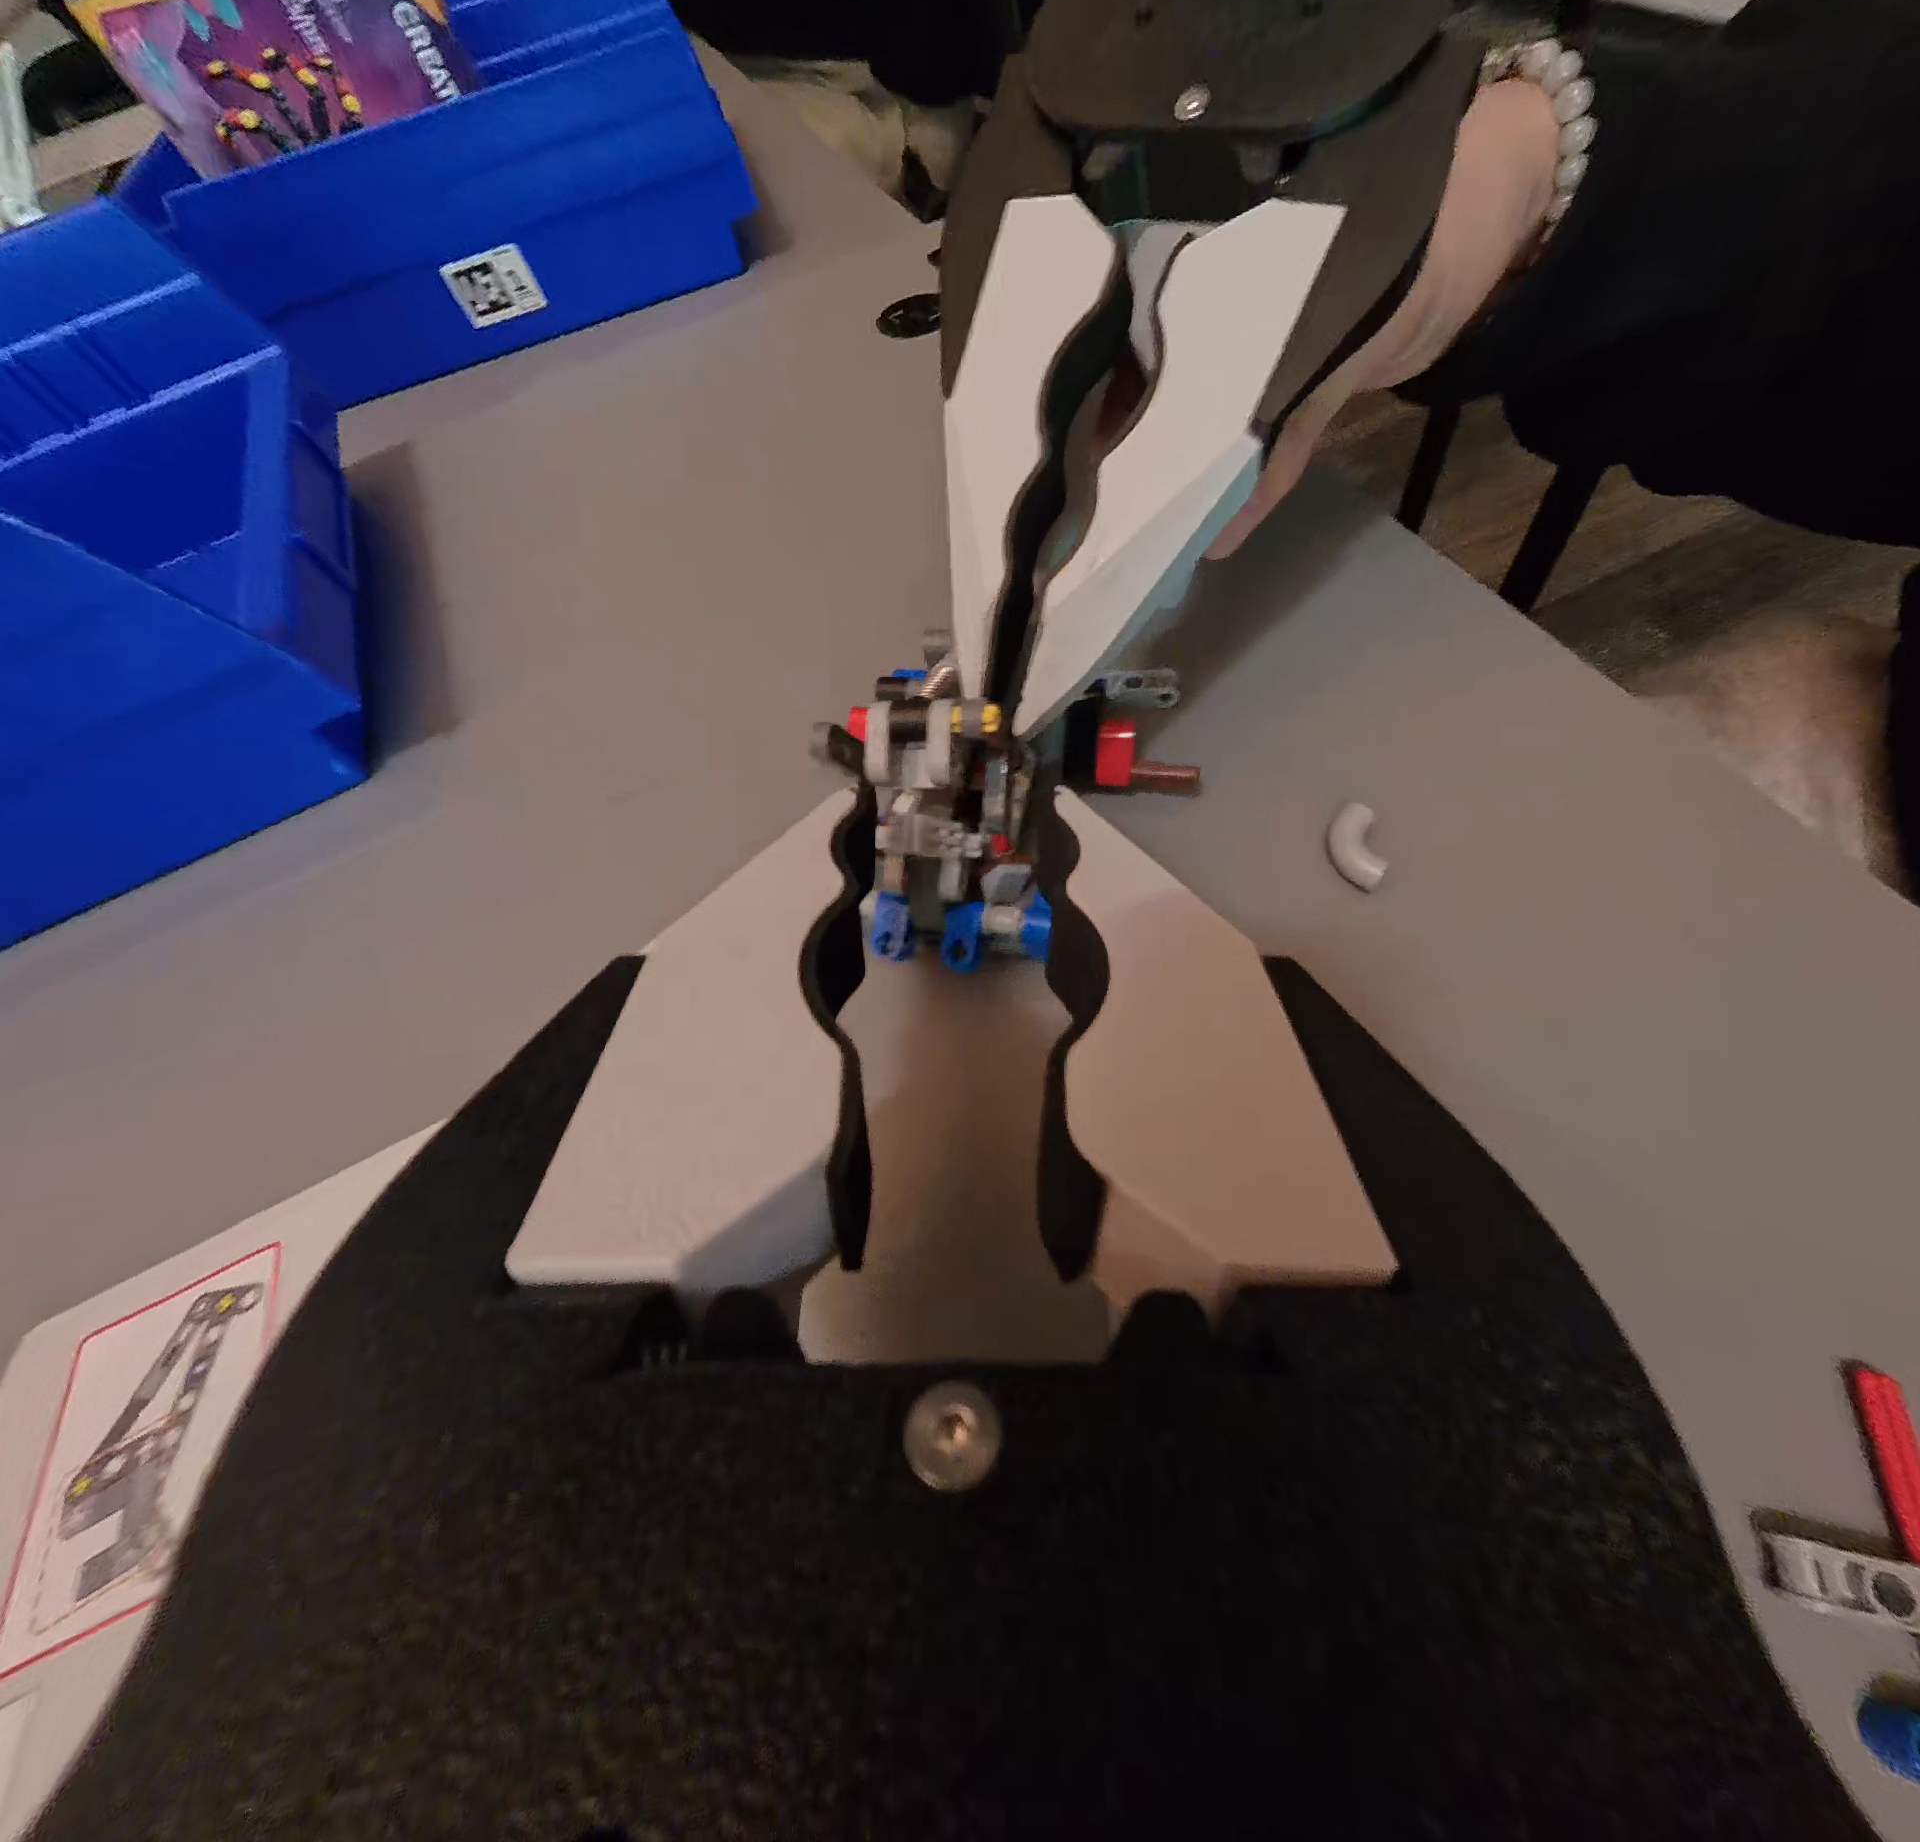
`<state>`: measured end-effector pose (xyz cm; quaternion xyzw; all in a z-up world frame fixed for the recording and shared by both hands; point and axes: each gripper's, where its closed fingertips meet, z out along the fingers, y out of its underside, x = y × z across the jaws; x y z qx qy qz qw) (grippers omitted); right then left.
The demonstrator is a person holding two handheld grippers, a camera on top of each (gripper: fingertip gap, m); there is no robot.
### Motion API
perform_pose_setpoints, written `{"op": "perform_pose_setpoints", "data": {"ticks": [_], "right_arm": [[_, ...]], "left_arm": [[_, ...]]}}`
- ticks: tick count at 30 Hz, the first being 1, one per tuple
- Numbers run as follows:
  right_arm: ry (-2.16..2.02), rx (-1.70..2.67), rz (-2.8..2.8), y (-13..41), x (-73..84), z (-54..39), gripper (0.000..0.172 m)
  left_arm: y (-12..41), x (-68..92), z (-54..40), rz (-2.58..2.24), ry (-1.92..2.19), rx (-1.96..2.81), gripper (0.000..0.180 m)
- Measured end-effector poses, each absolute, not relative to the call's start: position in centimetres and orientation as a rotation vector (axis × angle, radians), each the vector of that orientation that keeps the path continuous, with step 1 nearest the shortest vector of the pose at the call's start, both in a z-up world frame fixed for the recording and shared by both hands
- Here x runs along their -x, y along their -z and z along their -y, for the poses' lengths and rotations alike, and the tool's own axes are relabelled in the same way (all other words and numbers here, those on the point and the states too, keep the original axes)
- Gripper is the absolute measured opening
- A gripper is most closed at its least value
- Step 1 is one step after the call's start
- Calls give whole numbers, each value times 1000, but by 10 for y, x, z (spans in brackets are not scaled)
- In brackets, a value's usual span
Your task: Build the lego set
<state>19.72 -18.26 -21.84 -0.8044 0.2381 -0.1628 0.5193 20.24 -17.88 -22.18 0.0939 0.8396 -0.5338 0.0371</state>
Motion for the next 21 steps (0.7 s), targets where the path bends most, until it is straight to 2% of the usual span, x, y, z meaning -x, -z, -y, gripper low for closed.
{"op": "perform_pose_setpoints", "data": {"ticks": [10,21], "right_arm": [[418,1967,-560,223,-198,181,1],[450,1984,-557,225,-200,179,0]], "left_arm": [[243,-208,173,-2632,1476,-321,26],[244,-207,177,-2679,1476,-232,22]]}}
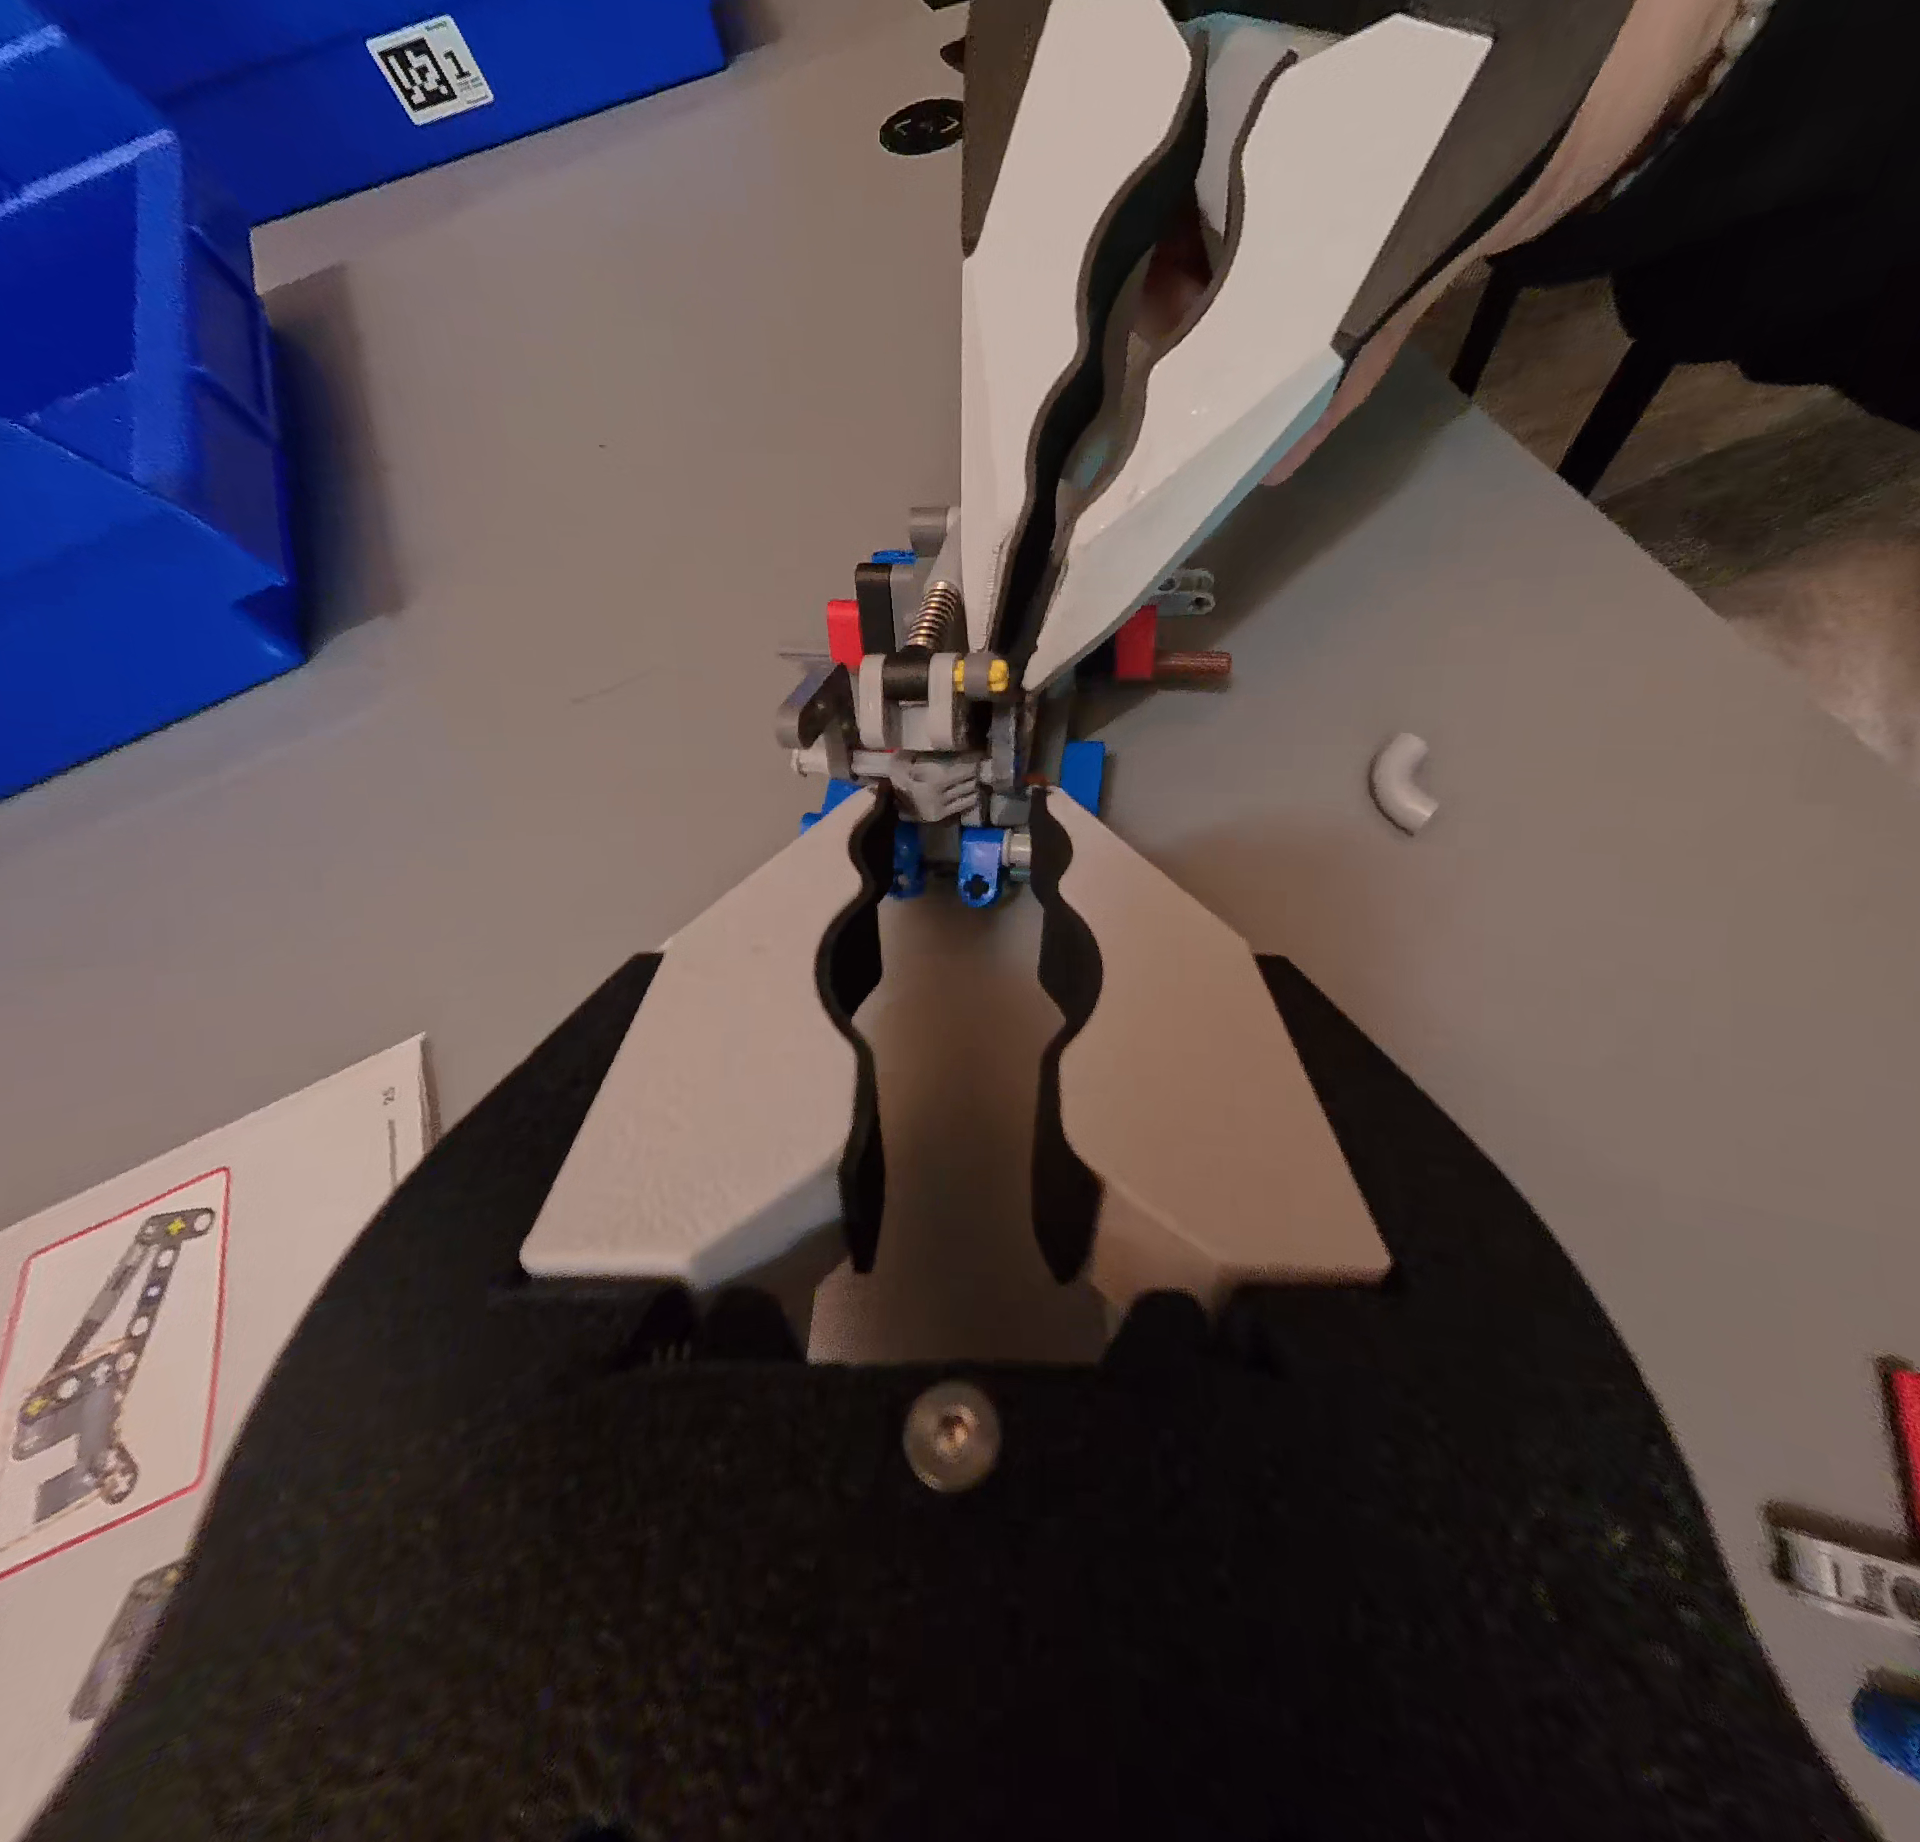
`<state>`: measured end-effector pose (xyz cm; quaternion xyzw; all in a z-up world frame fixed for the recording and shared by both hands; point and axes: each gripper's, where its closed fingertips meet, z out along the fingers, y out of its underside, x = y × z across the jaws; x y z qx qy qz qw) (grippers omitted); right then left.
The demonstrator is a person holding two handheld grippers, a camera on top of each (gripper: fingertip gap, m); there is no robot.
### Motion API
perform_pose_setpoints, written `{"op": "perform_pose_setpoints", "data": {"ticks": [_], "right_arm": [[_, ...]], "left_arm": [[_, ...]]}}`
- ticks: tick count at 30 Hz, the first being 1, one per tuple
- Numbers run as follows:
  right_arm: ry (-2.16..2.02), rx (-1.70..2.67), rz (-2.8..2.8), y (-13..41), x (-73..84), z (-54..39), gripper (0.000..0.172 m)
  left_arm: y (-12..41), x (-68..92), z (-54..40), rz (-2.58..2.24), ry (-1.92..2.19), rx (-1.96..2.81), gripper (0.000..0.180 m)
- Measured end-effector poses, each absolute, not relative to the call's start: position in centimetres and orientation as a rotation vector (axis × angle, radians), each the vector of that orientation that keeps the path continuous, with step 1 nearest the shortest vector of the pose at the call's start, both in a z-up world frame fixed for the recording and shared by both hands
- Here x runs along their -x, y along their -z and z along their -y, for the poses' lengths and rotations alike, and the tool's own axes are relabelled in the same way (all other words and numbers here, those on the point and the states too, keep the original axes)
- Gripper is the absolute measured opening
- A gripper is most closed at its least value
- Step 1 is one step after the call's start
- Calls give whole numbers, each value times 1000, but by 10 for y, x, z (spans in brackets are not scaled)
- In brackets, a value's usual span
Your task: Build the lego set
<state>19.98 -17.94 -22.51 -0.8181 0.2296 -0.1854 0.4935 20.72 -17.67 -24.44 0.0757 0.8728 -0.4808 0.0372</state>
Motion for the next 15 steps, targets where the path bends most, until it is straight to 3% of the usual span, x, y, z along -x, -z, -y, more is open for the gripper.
{"op": "perform_pose_setpoints", "data": {"ticks": [15], "right_arm": [[461,1973,-583,224,-202,182,0]], "left_arm": [[232,-214,177,-2672,1576,-94,26]]}}
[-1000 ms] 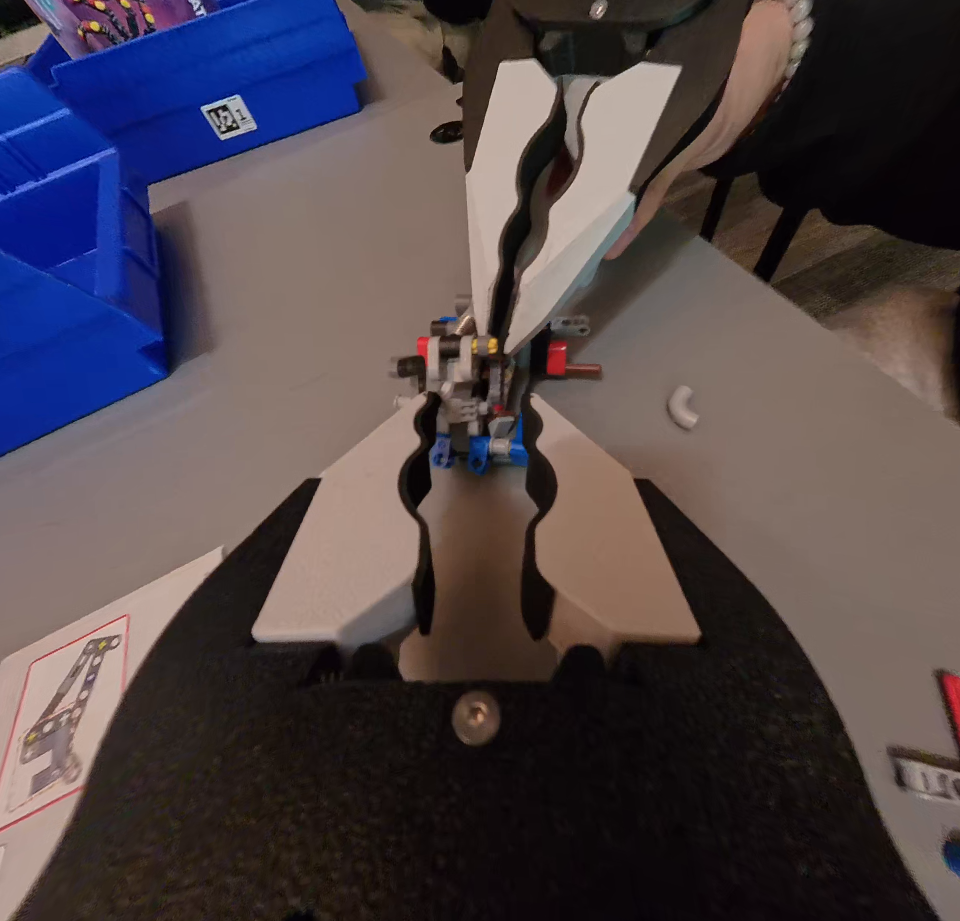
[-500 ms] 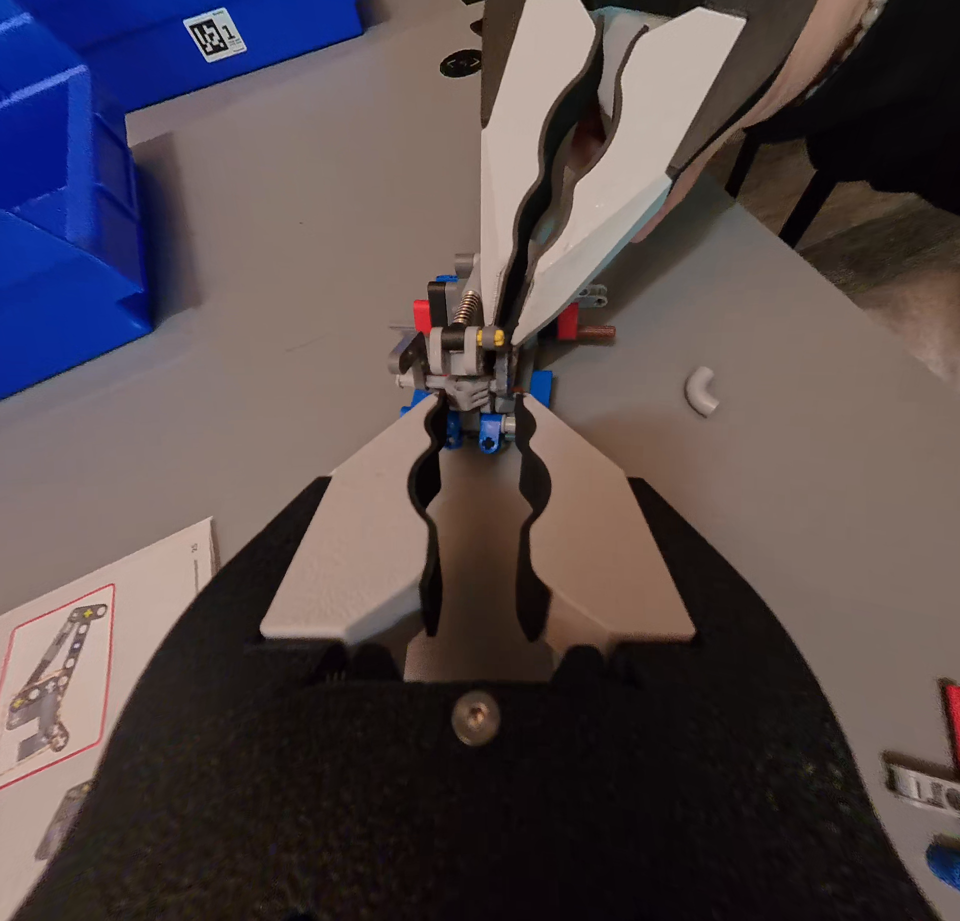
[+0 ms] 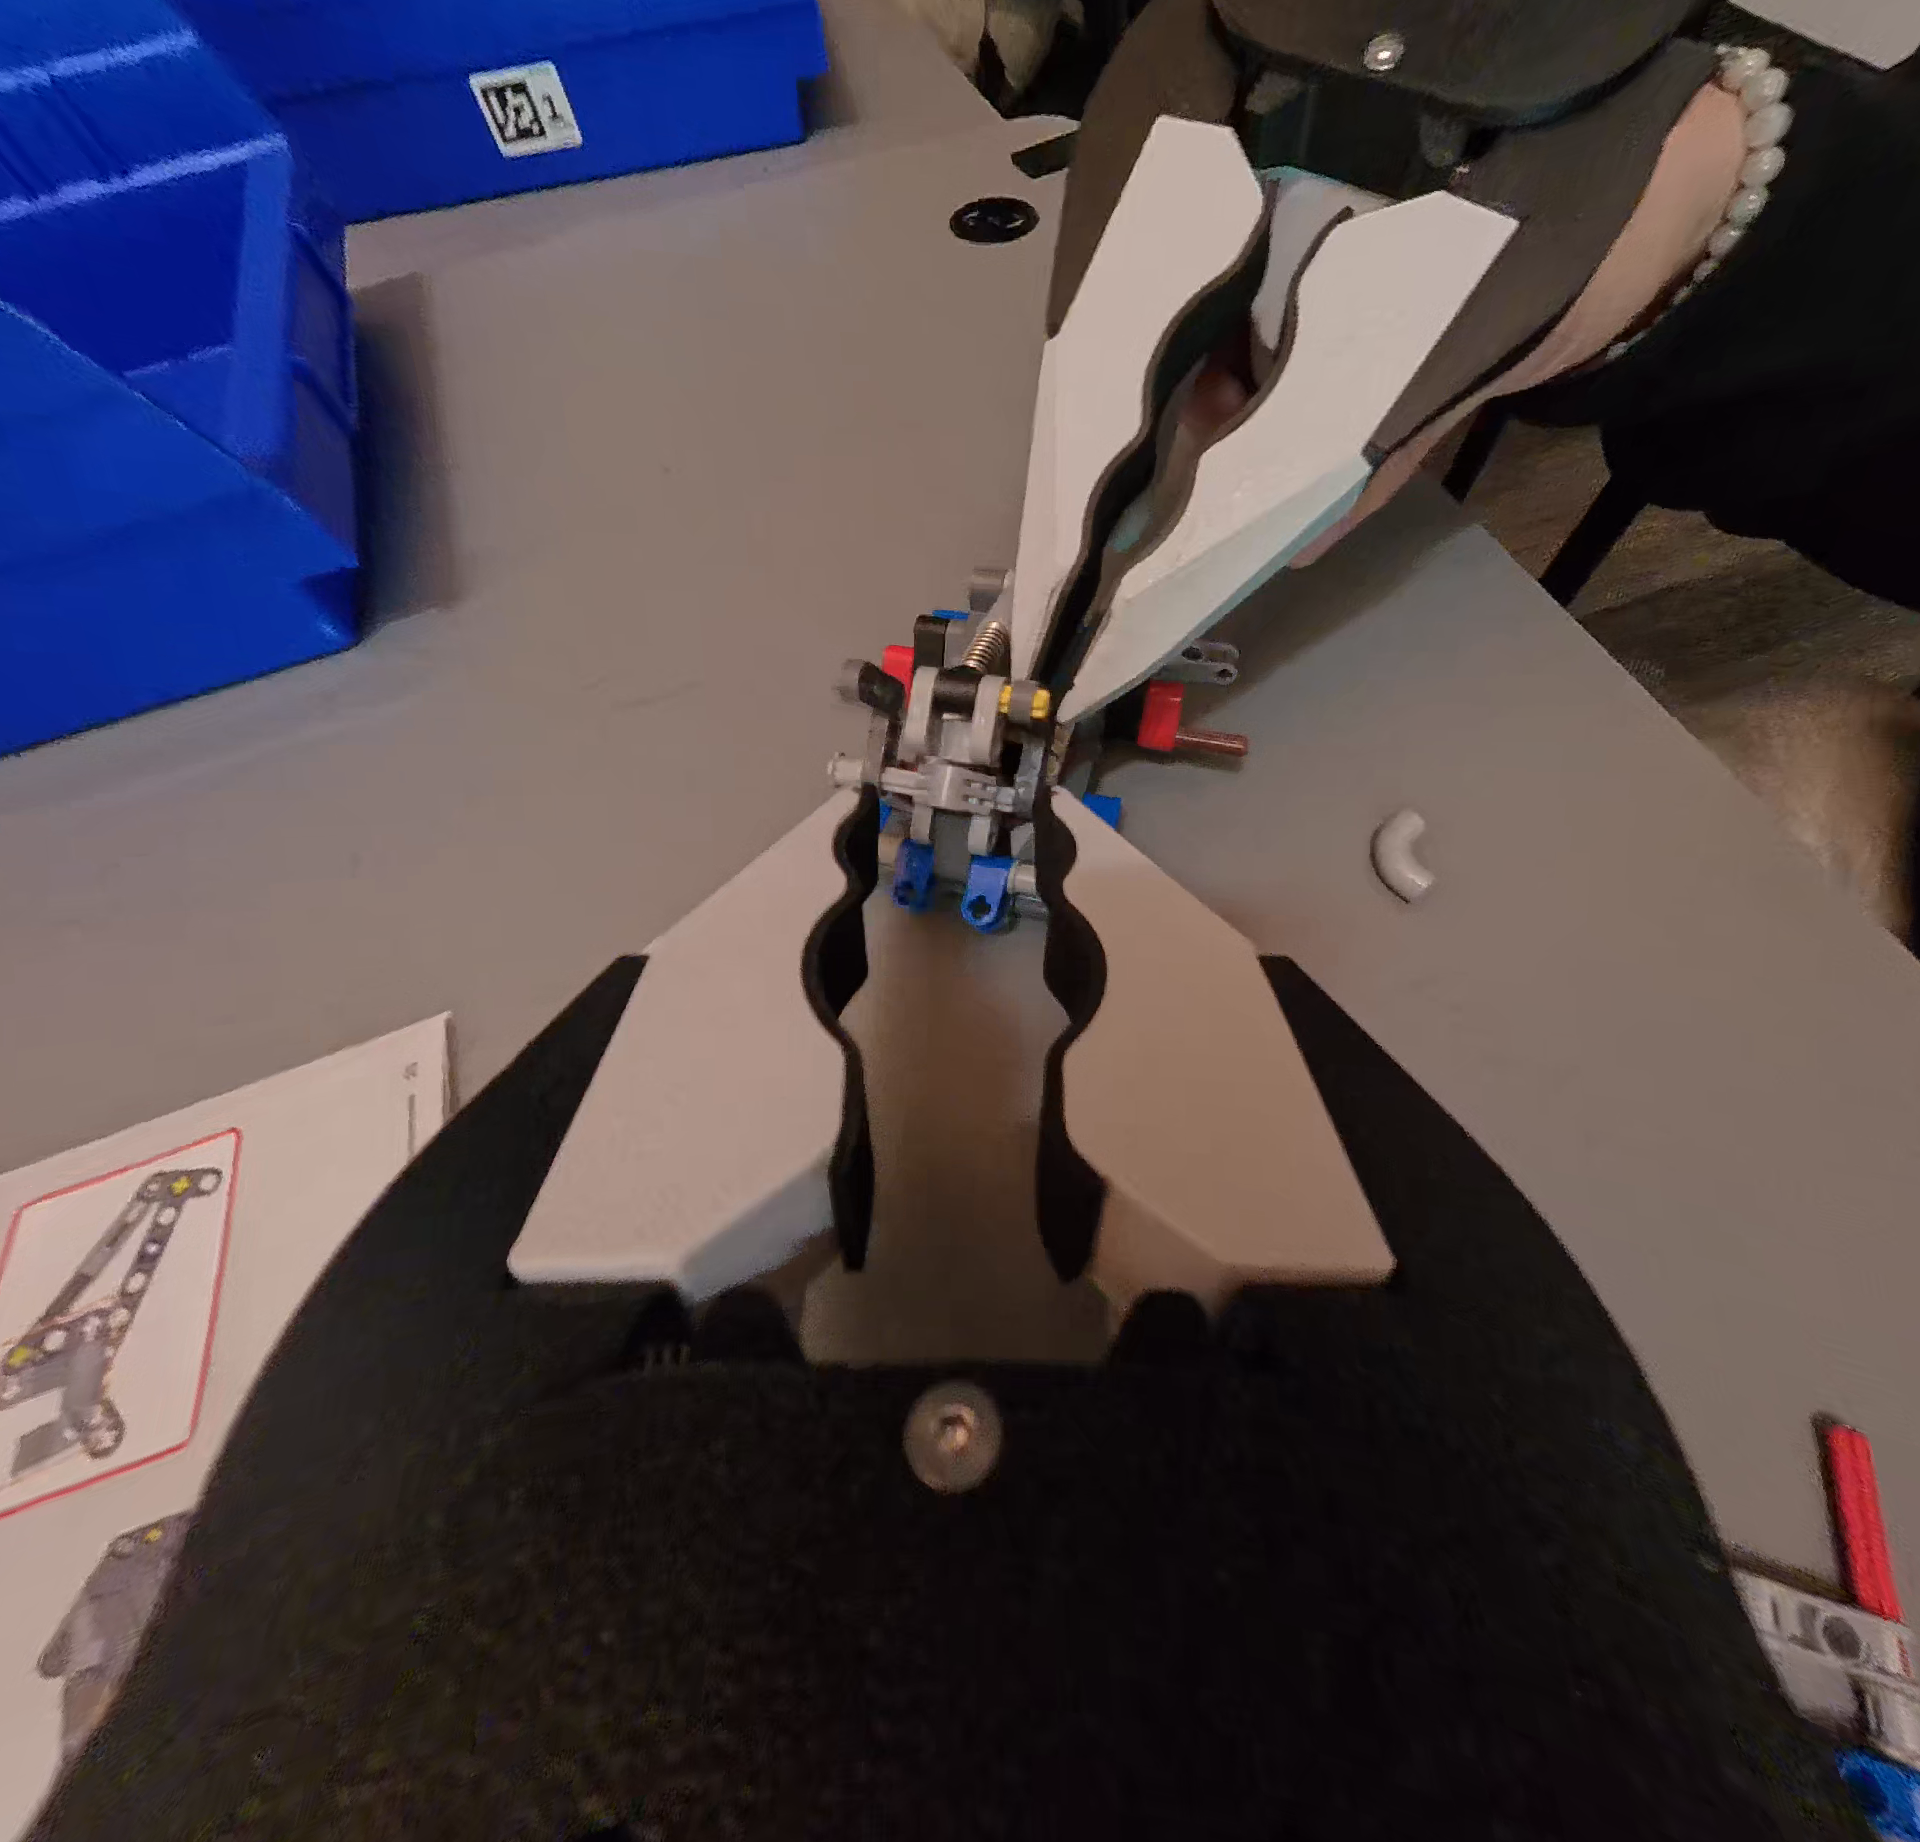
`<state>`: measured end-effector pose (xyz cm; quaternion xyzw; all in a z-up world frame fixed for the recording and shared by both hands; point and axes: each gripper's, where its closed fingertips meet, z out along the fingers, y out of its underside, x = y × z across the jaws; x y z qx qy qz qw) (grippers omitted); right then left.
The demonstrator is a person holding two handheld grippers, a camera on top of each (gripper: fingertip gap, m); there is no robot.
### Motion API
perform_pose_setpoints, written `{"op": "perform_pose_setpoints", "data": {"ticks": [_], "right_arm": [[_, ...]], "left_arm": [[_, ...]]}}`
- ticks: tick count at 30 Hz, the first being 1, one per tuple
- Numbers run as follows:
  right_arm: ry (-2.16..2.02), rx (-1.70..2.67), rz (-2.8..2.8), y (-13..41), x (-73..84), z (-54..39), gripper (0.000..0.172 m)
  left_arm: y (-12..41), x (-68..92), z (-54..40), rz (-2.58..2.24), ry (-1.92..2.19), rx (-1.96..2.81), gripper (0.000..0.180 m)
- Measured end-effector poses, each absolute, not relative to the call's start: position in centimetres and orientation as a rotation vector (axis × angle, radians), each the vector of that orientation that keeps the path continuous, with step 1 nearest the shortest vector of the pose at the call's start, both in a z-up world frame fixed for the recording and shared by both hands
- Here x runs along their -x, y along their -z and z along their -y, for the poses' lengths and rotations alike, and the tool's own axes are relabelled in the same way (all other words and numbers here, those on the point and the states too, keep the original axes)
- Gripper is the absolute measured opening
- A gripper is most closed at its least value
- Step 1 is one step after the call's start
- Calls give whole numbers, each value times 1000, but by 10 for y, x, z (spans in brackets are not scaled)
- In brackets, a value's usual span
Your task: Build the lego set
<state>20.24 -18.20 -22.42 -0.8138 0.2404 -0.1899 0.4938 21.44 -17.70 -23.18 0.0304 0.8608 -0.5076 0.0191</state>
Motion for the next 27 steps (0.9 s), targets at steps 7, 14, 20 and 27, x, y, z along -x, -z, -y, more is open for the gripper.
{"op": "perform_pose_setpoints", "data": {"ticks": [7,14,20,27], "right_arm": [[414,1859,-594,209,-202,188,0],[432,1914,-577,216,-201,184,0],[443,1919,-590,217,-203,184,1],[441,1934,-602,219,-204,184,1]], "left_arm": [[221,-201,181,-2551,1666,-302,24],[233,-201,176,-2565,1537,-406,23],[232,-203,177,-2560,1553,-370,24],[231,-207,177,-2534,1544,-348,21]]}}
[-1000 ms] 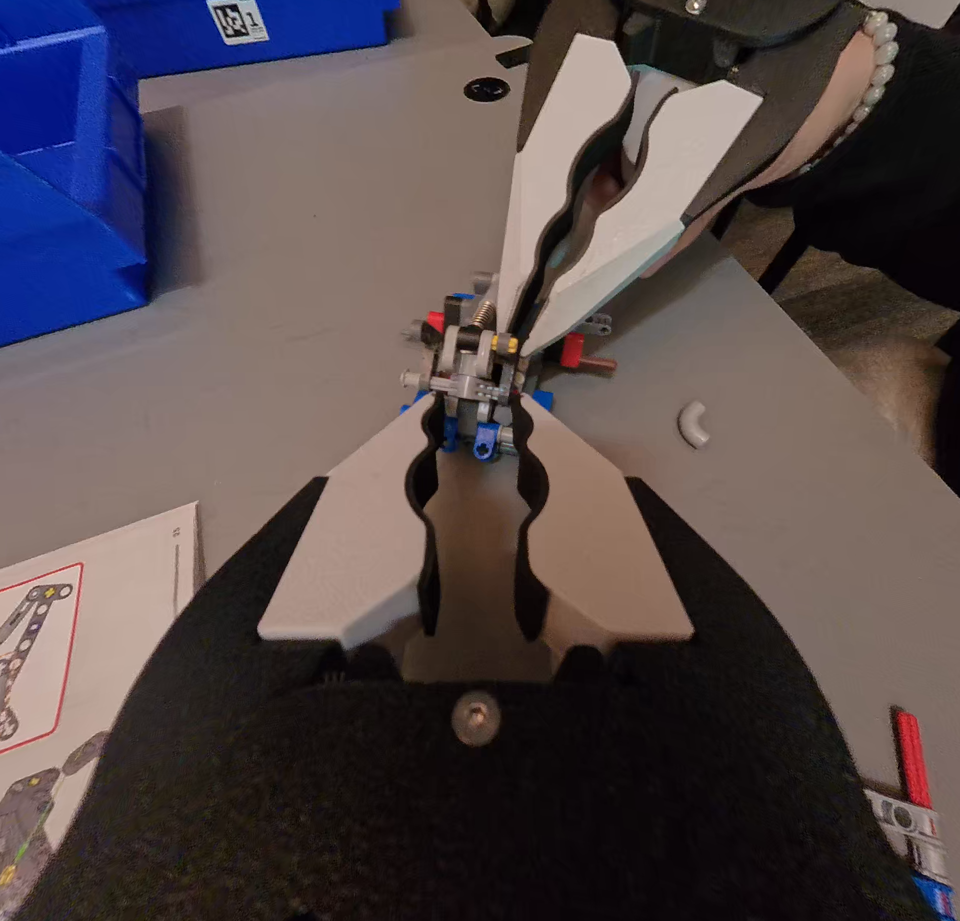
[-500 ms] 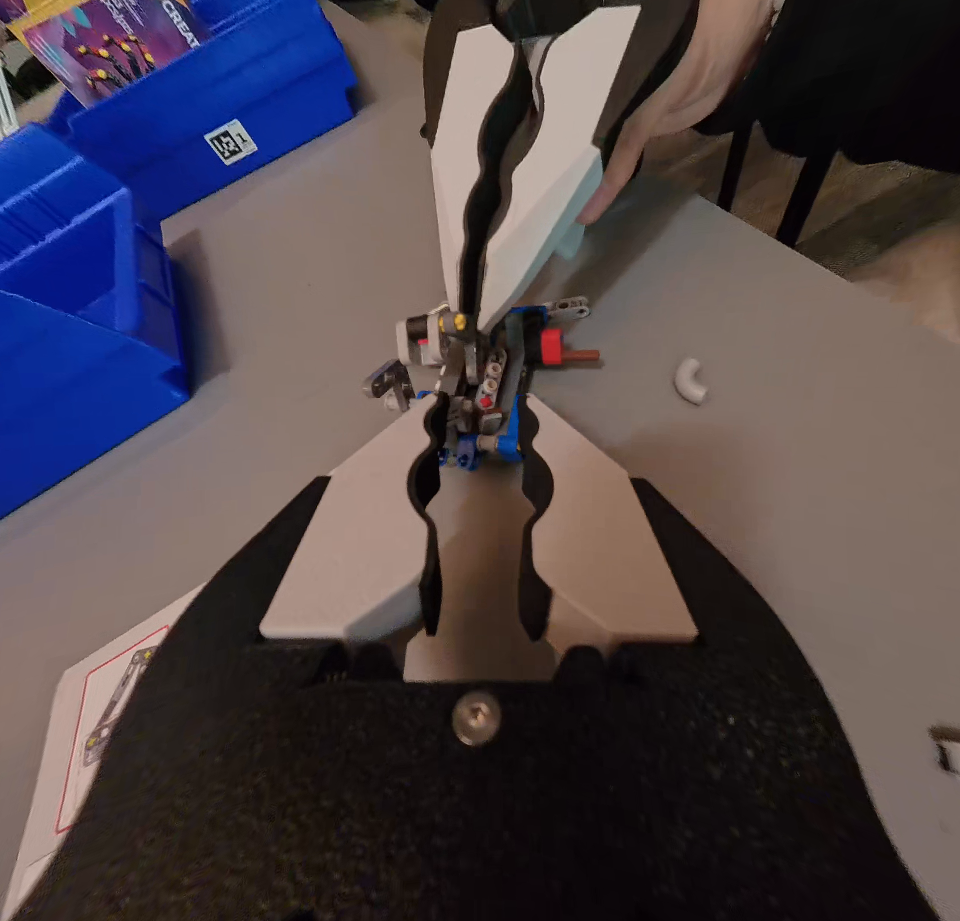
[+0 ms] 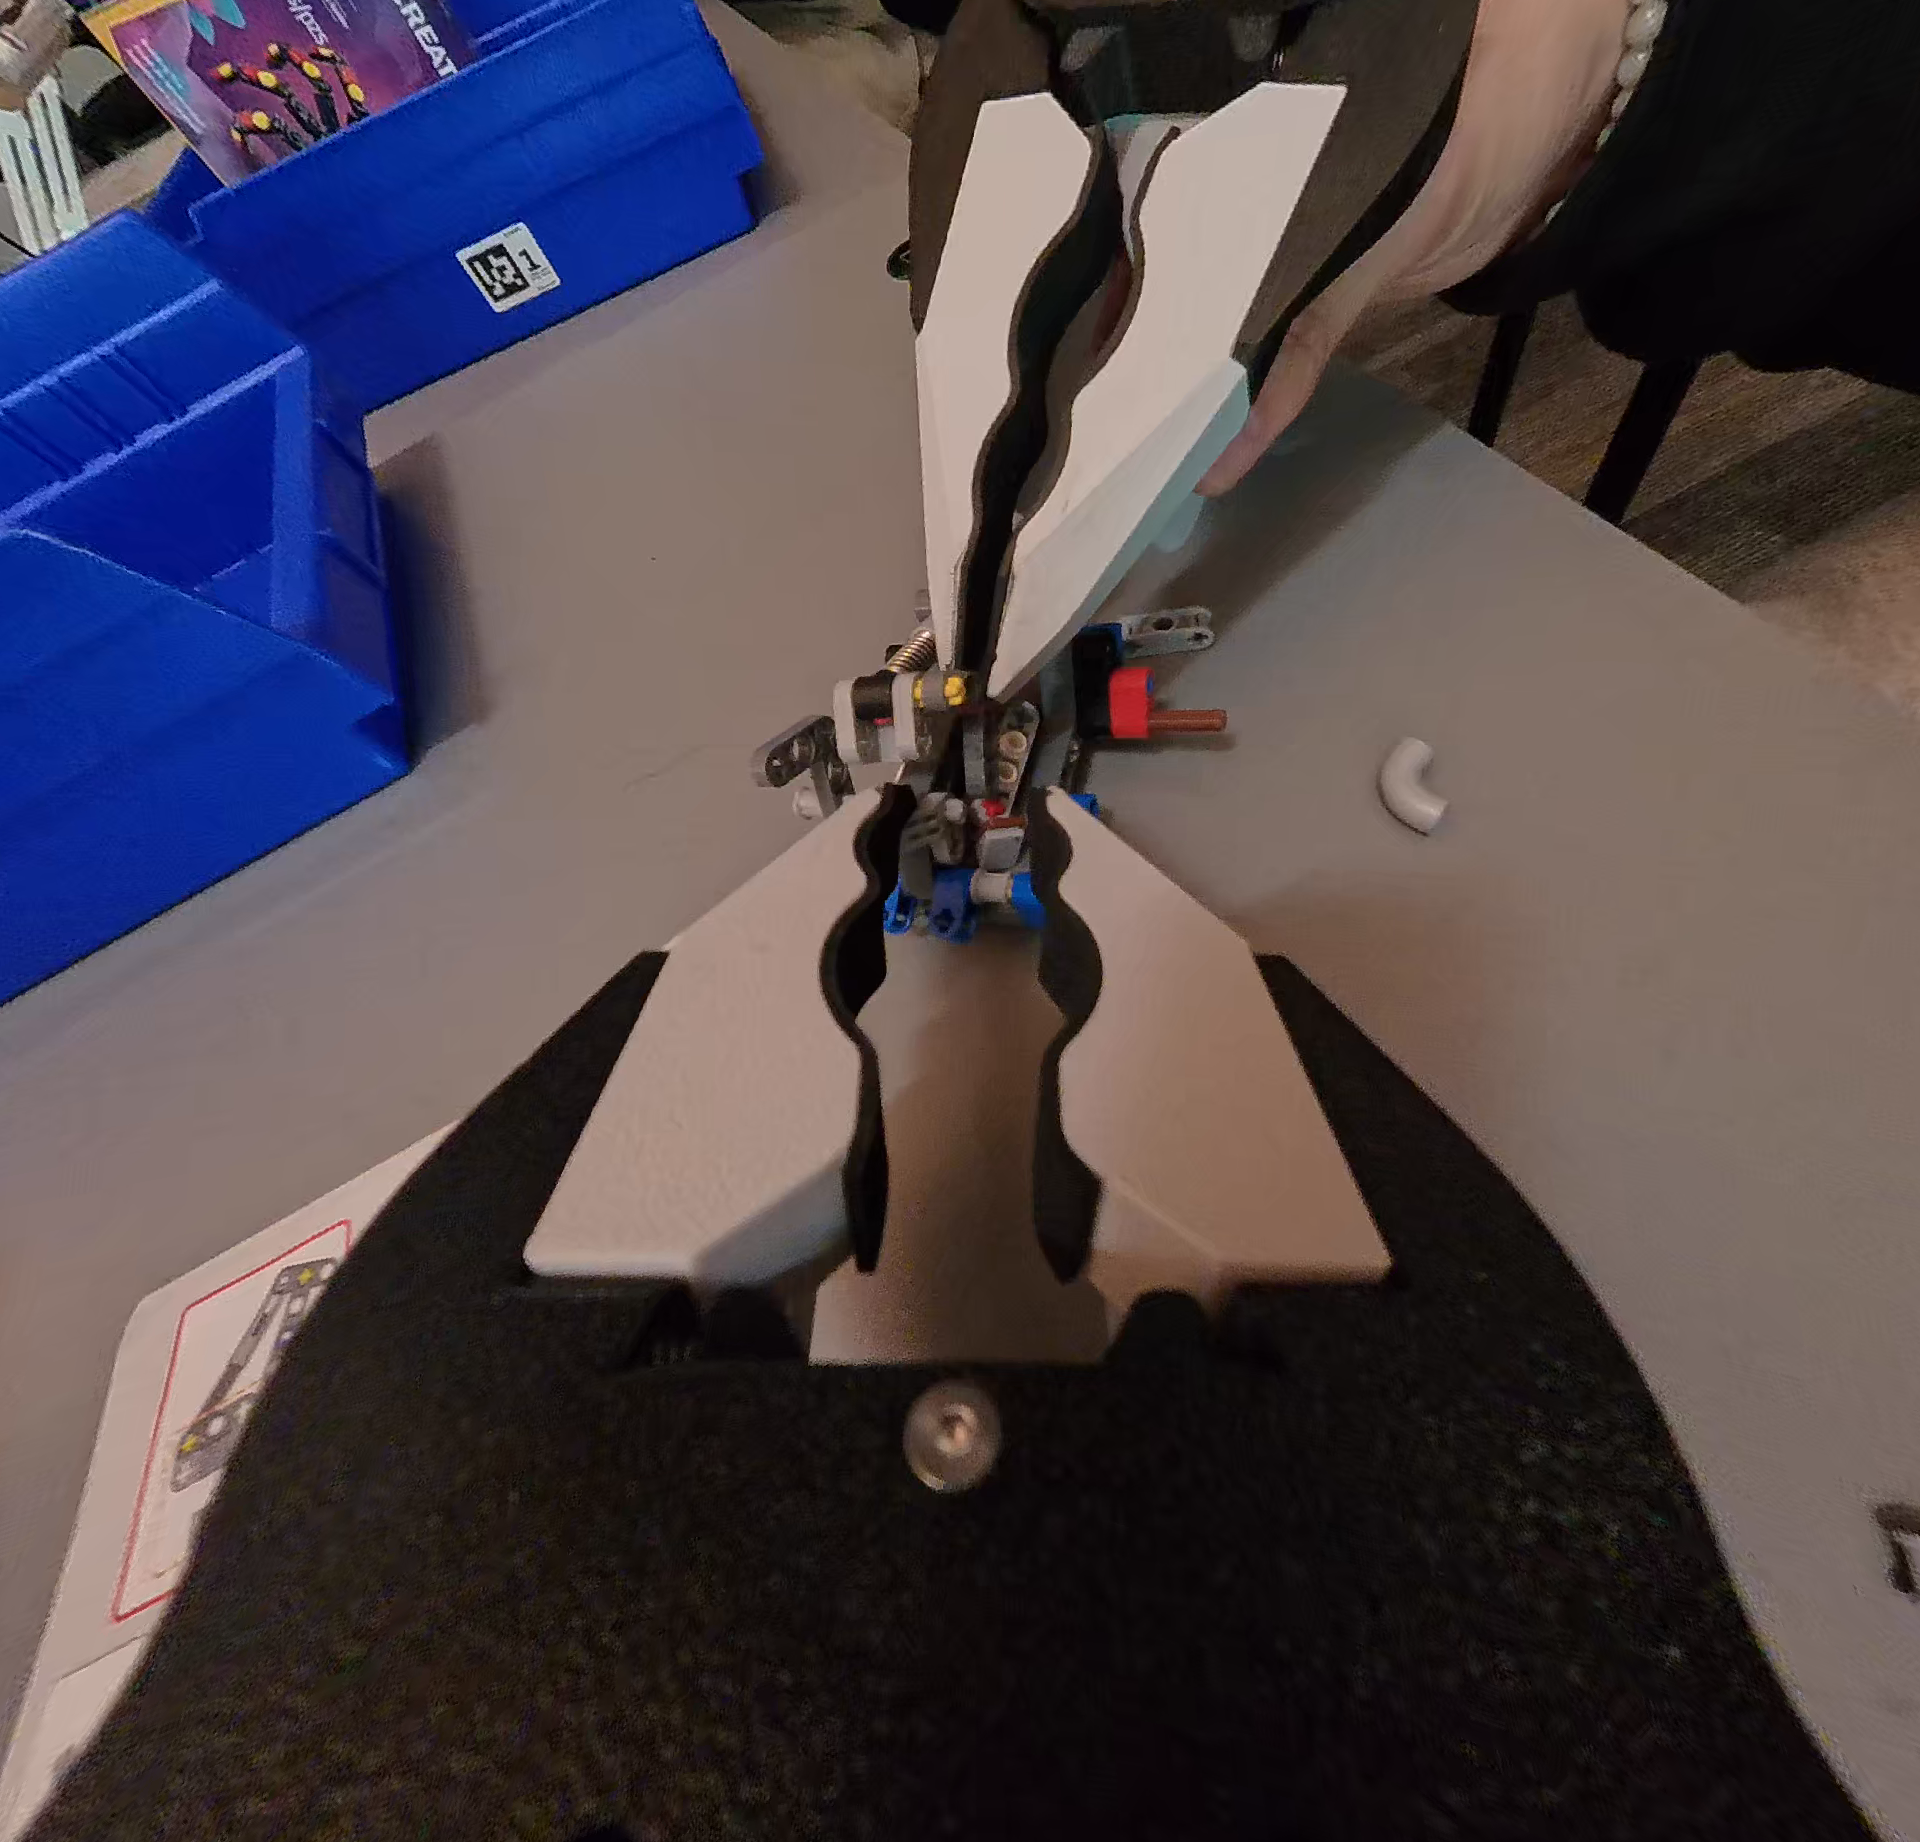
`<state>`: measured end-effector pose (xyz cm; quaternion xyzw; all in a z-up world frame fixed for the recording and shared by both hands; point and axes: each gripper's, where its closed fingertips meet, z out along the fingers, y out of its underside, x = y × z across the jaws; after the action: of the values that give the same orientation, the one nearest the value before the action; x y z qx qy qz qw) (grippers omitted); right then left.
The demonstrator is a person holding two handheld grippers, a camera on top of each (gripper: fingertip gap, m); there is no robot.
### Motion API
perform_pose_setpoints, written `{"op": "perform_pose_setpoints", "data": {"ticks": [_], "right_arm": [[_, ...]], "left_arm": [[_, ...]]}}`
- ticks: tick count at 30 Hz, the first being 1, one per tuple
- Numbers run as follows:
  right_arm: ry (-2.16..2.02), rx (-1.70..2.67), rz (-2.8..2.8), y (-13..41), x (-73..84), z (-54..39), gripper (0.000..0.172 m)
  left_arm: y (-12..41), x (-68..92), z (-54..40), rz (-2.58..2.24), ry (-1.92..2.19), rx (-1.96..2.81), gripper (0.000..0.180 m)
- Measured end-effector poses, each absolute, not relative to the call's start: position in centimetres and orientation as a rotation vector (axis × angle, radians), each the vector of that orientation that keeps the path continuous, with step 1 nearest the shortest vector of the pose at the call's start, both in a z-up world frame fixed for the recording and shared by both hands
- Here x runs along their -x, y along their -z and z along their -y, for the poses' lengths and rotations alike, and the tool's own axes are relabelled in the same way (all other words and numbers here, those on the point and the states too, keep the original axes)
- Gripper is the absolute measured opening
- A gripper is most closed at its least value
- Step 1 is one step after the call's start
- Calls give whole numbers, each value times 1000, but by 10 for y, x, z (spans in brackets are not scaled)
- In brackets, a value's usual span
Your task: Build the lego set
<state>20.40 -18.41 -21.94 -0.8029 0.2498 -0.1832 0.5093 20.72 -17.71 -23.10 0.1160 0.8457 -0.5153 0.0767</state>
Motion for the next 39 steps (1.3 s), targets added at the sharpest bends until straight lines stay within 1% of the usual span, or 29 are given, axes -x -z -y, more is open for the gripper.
{"op": "perform_pose_setpoints", "data": {"ticks": [3,4,6,13,15,27,37,39], "right_arm": [[440,1937,-599,220,-204,184,0],[442,1938,-600,220,-204,184,0],[441,1944,-600,221,-204,184,1],[443,1932,-593,219,-204,183,0],[444,1913,-594,216,-204,181,0],[485,1963,-637,225,-210,182,0],[542,1997,-592,226,-208,185,1],[575,2053,-575,226,-207,189,4]], "left_arm": [[226,-213,178,-2451,1519,-368,21],[227,-211,177,-2459,1506,-384,18],[232,-207,177,-2504,1511,-390,22],[234,-208,175,-2500,1473,-418,20],[237,-208,176,-2524,1464,-393,16],[236,-211,181,-2614,1527,-162,7],[238,-210,184,-2599,1499,-168,6],[238,-210,185,-2596,1498,-175,6]]}}
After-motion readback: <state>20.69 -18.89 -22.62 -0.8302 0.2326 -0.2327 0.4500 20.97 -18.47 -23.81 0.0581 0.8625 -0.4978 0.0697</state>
